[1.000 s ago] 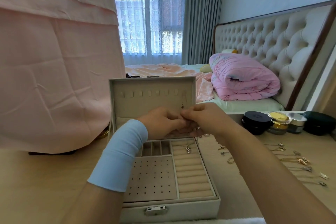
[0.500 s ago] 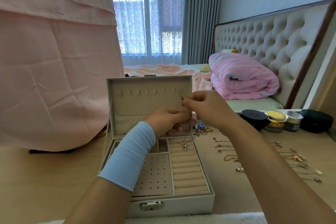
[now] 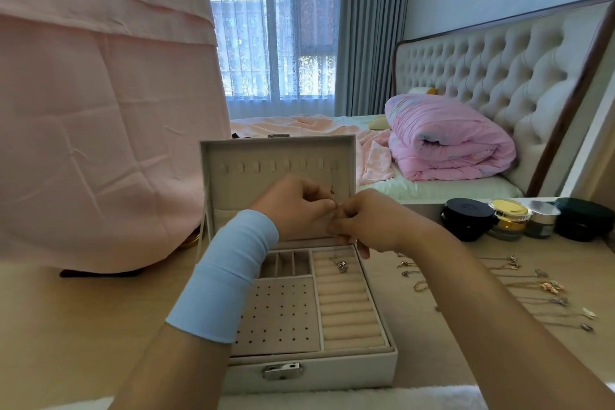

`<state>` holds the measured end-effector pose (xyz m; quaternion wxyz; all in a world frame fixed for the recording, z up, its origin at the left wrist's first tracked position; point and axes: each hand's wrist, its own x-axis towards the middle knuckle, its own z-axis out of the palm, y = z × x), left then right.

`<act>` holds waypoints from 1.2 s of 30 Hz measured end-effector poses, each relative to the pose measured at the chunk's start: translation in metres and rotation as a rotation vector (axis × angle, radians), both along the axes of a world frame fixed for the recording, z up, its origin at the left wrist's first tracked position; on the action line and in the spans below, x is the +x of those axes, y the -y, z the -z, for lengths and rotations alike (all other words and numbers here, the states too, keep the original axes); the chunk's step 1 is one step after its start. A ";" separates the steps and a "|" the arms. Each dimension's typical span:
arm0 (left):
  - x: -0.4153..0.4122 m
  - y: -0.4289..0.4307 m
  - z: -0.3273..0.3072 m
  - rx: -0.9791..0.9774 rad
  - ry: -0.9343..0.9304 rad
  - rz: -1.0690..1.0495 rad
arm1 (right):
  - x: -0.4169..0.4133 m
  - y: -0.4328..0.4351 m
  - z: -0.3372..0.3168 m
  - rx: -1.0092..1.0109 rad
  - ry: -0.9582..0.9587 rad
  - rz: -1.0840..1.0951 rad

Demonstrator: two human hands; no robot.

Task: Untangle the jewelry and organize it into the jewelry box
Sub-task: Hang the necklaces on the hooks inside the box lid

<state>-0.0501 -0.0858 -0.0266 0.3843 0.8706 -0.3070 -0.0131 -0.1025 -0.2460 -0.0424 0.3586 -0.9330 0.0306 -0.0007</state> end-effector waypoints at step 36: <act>0.008 -0.001 0.009 0.449 0.243 -0.160 | 0.015 -0.007 -0.007 -0.424 0.330 0.042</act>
